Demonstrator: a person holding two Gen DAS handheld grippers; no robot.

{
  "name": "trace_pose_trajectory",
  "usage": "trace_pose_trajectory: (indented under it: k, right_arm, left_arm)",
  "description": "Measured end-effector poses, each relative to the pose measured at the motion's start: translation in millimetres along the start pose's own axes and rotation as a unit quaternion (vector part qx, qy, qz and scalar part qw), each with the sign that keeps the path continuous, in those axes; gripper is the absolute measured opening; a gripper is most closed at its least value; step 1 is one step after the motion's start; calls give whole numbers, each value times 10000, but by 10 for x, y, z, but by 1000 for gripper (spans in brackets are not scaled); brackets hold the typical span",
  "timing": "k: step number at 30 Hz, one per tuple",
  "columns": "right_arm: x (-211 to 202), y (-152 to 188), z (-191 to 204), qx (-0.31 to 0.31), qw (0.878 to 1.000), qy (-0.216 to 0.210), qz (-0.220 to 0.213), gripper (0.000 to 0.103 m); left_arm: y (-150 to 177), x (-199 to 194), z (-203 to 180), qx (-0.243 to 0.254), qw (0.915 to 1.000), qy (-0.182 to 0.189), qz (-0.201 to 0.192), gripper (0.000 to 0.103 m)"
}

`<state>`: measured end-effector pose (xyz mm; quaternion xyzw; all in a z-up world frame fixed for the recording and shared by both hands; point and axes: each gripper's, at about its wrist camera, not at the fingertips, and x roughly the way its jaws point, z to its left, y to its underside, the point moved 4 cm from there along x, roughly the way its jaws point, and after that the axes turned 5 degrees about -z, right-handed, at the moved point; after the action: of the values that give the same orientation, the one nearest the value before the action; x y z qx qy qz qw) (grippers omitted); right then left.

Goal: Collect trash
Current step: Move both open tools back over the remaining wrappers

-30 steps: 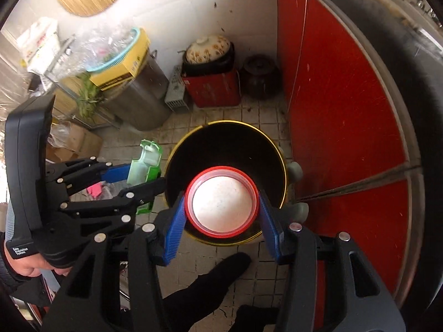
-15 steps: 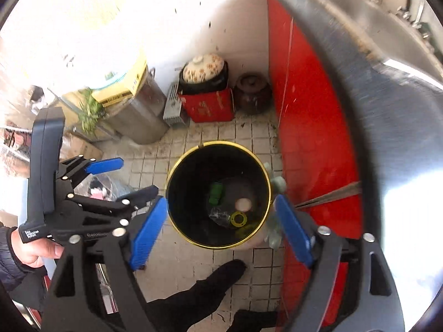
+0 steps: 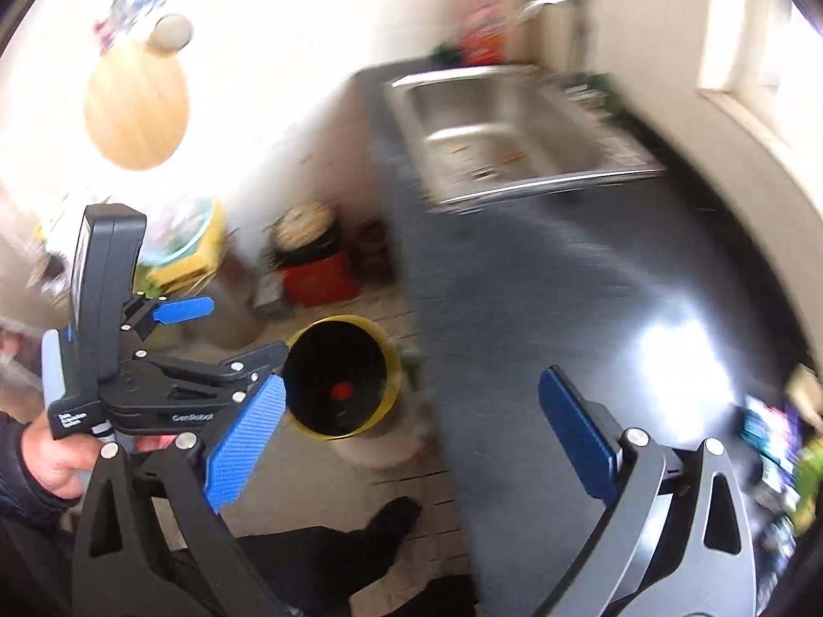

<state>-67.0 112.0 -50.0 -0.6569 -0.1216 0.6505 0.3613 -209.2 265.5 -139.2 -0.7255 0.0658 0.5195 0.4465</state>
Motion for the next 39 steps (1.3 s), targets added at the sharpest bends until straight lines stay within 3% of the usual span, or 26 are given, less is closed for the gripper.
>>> trace_pose_trajectory:
  k: [3,5,9,15,20,26,29,33,37,39]
  right_arm:
    - [-448,140,-555,525,9955,749,-246,95]
    - [-784,316,-968,986,9857,1298,-434,96]
    - [-1316,771,-1562,1843,9587,2074,-629,95]
    - [-1893,1474,-2120,2629,9231,2730,-650,95]
    - [-2058,1797,-2292,2837,9099,2956,-650,95]
    - [-2084,1960,-2501,2964,9065,2952,-563,95]
    - [-2000,2010,-2677,3018,9074,2888,-448,95]
    - [-1813,2140,-3000,3073,9075,2855,-209,95]
    - [-1534,2324,-3374,3096,9072,2843,166,94]
    - [-1382,2434,-3550,3129,9066,2807,361,94]
  left_arm:
    - [-231,-35,-641,725,9961,449,-209,96]
    - [-367,-56,-1203,1295,9869,908,-317,96]
    - [-392,-69,-2212,2282,9586,1676,-292,96]
    - [-158,-188,-3251,3350,9158,2191,-339,96]
    - [-32,-224,-3565,3633,9008,2360,-302,96]
    - [-157,-18,-3714,3858,8927,2312,-296,96]
    - [-267,194,-3835,4053,8845,2286,-333,96]
    - [-398,603,-4021,4421,8679,2244,-314,96]
    - [-485,1120,-4226,4810,8439,2356,-300,96]
    - [-496,1368,-4312,5025,8351,2225,-213,96]
